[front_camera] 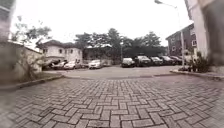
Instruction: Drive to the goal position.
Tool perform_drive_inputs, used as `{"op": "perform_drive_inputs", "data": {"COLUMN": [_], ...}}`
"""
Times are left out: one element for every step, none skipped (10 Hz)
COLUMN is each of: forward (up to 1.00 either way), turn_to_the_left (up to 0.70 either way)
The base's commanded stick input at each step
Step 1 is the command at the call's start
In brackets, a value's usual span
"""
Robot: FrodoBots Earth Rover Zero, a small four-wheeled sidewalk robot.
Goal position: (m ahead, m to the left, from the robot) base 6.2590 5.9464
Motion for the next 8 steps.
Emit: {"op": "perform_drive_inputs", "data": {"forward": [0.50, 0.50, 0.50, 0.50, 0.50, 0.50, 0.50, 0.50], "turn_to_the_left": [0.00, 0.00, 0.00, 0.00, 0.00, 0.00, 0.00, 0.00]}}
